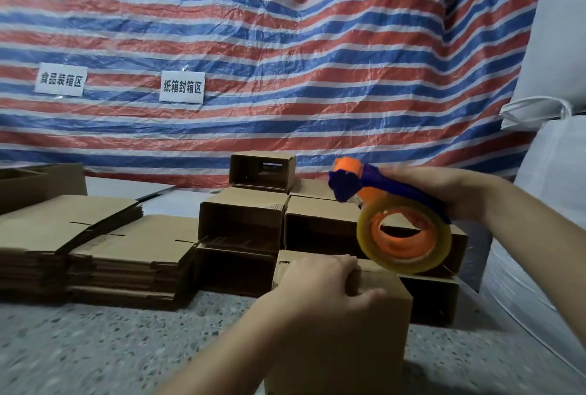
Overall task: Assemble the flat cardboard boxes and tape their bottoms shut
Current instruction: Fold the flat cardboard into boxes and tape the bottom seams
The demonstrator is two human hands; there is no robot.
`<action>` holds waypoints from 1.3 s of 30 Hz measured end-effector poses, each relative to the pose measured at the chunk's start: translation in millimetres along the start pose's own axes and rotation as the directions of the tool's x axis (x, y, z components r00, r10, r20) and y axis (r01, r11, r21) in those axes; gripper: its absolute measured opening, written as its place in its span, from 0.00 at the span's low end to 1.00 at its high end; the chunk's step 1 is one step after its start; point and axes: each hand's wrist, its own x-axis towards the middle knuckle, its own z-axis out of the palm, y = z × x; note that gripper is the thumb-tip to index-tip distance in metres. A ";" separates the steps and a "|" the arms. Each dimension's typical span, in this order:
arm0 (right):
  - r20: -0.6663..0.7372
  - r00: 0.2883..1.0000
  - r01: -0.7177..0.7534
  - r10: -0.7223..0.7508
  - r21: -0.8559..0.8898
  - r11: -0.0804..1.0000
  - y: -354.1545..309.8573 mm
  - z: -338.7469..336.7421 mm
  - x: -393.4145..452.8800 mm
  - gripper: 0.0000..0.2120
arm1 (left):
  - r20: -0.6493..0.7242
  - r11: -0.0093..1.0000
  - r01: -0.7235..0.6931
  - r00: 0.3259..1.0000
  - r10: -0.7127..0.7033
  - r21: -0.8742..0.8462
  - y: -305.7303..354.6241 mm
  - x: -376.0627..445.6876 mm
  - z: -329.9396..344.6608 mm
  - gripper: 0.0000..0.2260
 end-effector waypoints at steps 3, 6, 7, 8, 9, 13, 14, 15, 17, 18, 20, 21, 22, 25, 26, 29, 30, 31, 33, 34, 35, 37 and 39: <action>0.067 0.996 -0.050 0.055 -0.076 0.996 8.4 5.1 10.9 0.38 | -0.091 0.891 0.177 0.968 -0.235 -0.418 -2.2 5.2 -6.0 0.13; 0.093 0.995 -0.033 0.043 -0.108 0.994 15.4 8.6 13.1 0.43 | -0.083 0.583 0.276 0.855 -0.512 -0.764 -5.6 15.5 -18.5 0.16; 0.096 0.995 -0.026 0.037 -0.116 0.993 16.0 8.3 13.9 0.45 | -0.006 0.409 0.293 0.807 -0.591 -0.864 -6.8 18.0 -24.4 0.19; 0.106 0.994 -0.024 0.038 -0.126 0.992 15.8 7.9 14.6 0.48 | 0.082 0.243 0.298 0.771 -0.632 -0.923 -8.9 19.4 -28.8 0.22; 0.120 0.992 -0.024 0.041 -0.137 0.990 15.1 7.5 15.4 0.50 | 0.151 0.126 0.295 0.758 -0.635 -0.947 -11.8 19.7 -32.2 0.25; 0.170 0.985 0.011 0.022 -0.192 0.981 10.0 8.5 18.3 0.51 | 0.239 0.032 0.314 0.782 -0.576 -0.949 -19.7 18.2 -38.9 0.26; 0.181 0.983 0.021 0.016 -0.202 0.979 9.0 8.4 19.3 0.51 | 0.248 0.039 0.325 0.786 -0.566 -0.945 -19.4 17.8 -40.4 0.26; 0.189 0.982 0.023 0.017 -0.207 0.978 8.2 8.3 19.9 0.50 | 0.255 0.050 0.338 0.793 -0.554 -0.940 -18.6 18.0 -41.4 0.25; 0.196 0.980 0.020 0.022 -0.210 0.977 6.9 8.9 20.6 0.46 | 0.267 0.075 0.362 0.797 -0.541 -0.929 -16.3 18.7 -42.9 0.22; 0.196 0.980 0.020 0.022 -0.210 0.978 6.7 8.8 20.9 0.44 | 0.272 0.079 0.371 0.794 -0.543 -0.925 -15.0 19.0 -43.6 0.21; 0.200 0.979 0.008 0.033 -0.204 0.979 5.7 8.5 21.2 0.40 | 0.277 0.081 0.377 0.795 -0.539 -0.923 -13.3 20.0 -44.4 0.17; 0.206 0.978 0.001 0.041 -0.200 0.980 5.2 8.6 21.1 0.39 | 0.276 0.080 0.375 0.797 -0.537 -0.924 -12.4 20.6 -44.5 0.15; 0.210 0.977 -0.004 0.047 -0.198 0.980 4.6 8.7 21.4 0.37 | 0.273 0.075 0.371 0.792 -0.546 -0.926 -11.7 21.3 -43.9 0.12; 0.213 0.974 -0.022 0.079 -0.260 0.965 -0.3 8.6 22.4 0.37 | 0.234 0.076 0.346 0.765 -0.600 -0.935 -11.6 21.6 -36.7 0.07; 0.212 0.972 -0.037 0.105 -0.306 0.951 -3.9 7.8 23.5 0.38 | 0.219 0.070 0.331 0.753 -0.621 -0.941 -12.5 21.7 -34.6 0.07; 0.175 0.961 -0.119 0.213 -0.432 0.894 -13.4 2.4 26.6 0.38 | 0.244 -0.091 0.256 0.665 -0.706 -0.962 -19.0 23.9 -31.8 0.07; 0.161 0.959 -0.141 0.234 -0.447 0.883 -13.6 0.7 26.9 0.38 | 0.263 -0.149 0.229 0.630 -0.731 -0.962 -20.1 24.9 -31.8 0.07; 0.152 0.958 -0.152 0.243 -0.450 0.880 -12.5 -0.6 27.7 0.38 | 0.269 -0.174 0.213 0.601 -0.752 -0.961 -20.6 26.0 -32.7 0.08; 0.138 0.960 -0.163 0.244 -0.432 0.887 -7.5 -0.3 30.0 0.39 | 0.256 -0.163 0.210 0.566 -0.784 -0.964 -19.7 27.4 -32.1 0.09; 0.131 0.961 -0.168 0.244 -0.427 0.889 -5.5 0.8 31.5 0.40 | 0.248 -0.151 0.214 0.561 -0.790 -0.965 -18.4 27.2 -31.9 0.09; 0.126 0.961 -0.172 0.247 -0.427 0.888 -4.6 1.7 32.8 0.41 | 0.239 -0.135 0.220 0.564 -0.791 -0.966 -18.3 26.4 -32.6 0.09; 0.131 0.959 -0.174 0.253 -0.432 0.885 -5.2 3.2 33.8 0.42 | 0.201 -0.080 0.224 0.595 -0.778 -0.971 -18.9 21.0 -36.7 0.08; 0.147 0.955 -0.168 0.257 -0.446 0.879 -7.2 3.8 34.9 0.43 | 0.064 0.139 0.244 0.671 -0.739 -0.960 -28.0 10.5 -42.2 0.12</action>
